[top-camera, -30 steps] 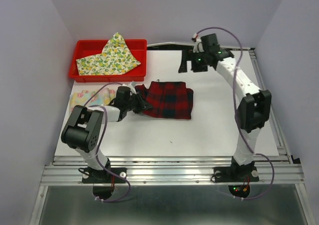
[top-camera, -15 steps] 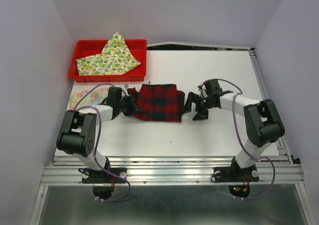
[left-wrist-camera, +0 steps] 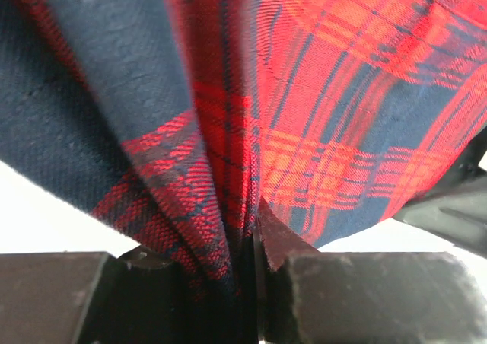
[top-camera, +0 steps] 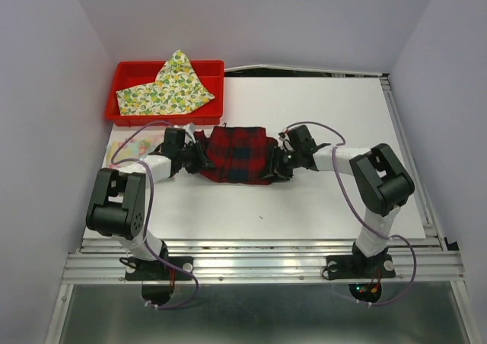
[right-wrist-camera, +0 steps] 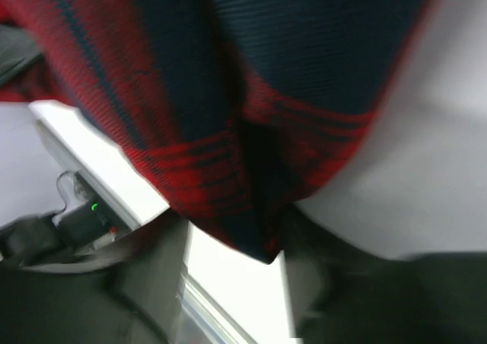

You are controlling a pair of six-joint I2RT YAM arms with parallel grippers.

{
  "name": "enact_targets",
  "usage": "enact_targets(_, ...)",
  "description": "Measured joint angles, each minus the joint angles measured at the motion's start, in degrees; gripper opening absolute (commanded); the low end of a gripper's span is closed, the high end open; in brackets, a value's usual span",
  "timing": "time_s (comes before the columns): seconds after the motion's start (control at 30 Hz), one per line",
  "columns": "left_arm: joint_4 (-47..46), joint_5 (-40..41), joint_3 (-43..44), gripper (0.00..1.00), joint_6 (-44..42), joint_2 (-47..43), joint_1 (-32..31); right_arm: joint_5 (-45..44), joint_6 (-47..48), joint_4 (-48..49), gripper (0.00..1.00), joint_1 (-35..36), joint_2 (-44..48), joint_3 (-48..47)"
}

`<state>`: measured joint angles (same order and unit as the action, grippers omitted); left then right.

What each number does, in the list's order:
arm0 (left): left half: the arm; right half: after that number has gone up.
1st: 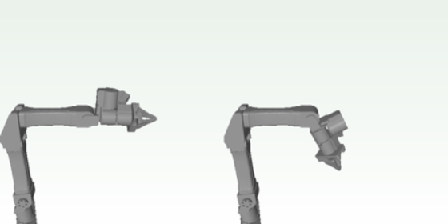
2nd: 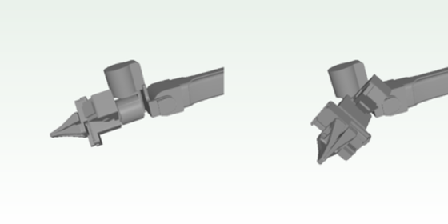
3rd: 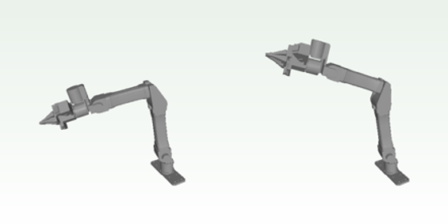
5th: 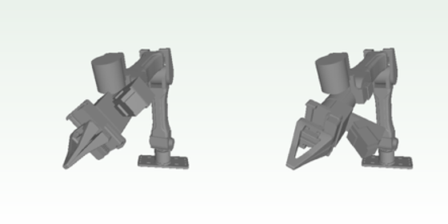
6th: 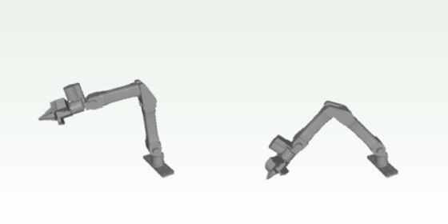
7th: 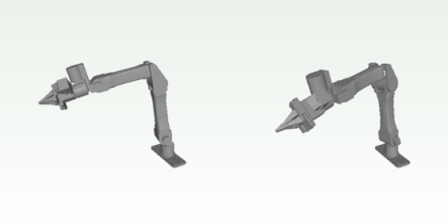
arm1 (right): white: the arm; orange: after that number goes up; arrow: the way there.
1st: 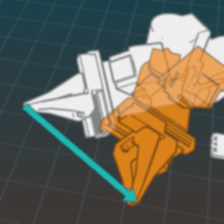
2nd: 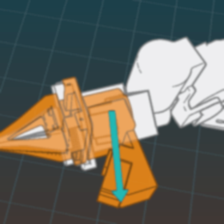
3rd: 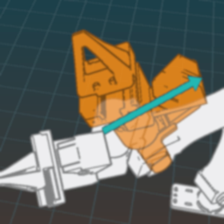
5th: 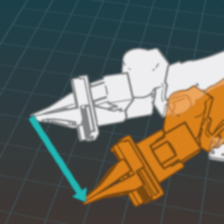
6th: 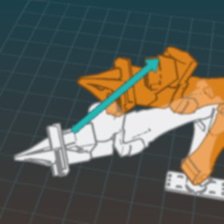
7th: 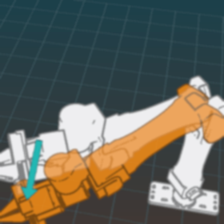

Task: Fold and stack the skirts
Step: Neatly place the folded skirt to the corner

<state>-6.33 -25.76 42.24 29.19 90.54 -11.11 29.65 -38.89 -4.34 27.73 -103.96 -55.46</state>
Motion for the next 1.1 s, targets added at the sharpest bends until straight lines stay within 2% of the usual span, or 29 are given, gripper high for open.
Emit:
enact_targets(0.07,2.86,1.16,2.56,0.00,-2.47,0.00,0.04,-0.68,1.14,-0.66,0.21,-0.17,-2.27,-2.29)
enact_targets(0.1,5.09,1.86,4.39,0.00,-4.68,0.00,0.00,-1.36,1.86,-1.31,0.08,-0.04,-2.93,-3.37)
enact_targets(0.13,6.49,2.32,6.01,0.00,-6.27,0.00,-0.04,-2.03,2.67,-1.79,0.02,0.20,-3.39,-4.42)
enact_targets(0.17,8.46,3.13,7.78,0.00,-8.81,0.00,-0.20,-2.95,3.82,-2.99,0.01,0.63,-3.63,-5.95)
enact_targets(0.23,11.85,6.23,10.97,0.00,-14.62,-0.09,-1.05,-4.72,5.97,-4.92,0.01,1.92,-3.78,-9.25)
enact_targets(0.37,14.97,10.86,11.76,0.00,-21.22,-2.43,-2.08,-9.55,10.10,-8.26,0.01,5.55,-4.37,-17.35)
enact_targets(0.5,19.37,17.94,11.76,0.00,-28.85,-8.55,-3.43,-15.08,13.25,-9.27,0.01,11.30,-5.55,-24.59)
enact_targets(0.7,20.74,25.20,11.56,0.00,-37.75,-16.63,-4.22,-20.02,15.08,-10.14,0.01,15.23,-7.39,-27.67)
enact_targets(1.0,20.74,26.91,10.60,0.00,-42.18,-17.86,-4.26,-22.69,16.20,-11.10,0.01,16.37,-9.07,-30.69)
enact_targets(1.1,20.76,26.05,10.60,0.00,-42.88,-17.40,-4.26,-21.16,14.91,-10.69,0.49,16.57,-8.98,-29.53)
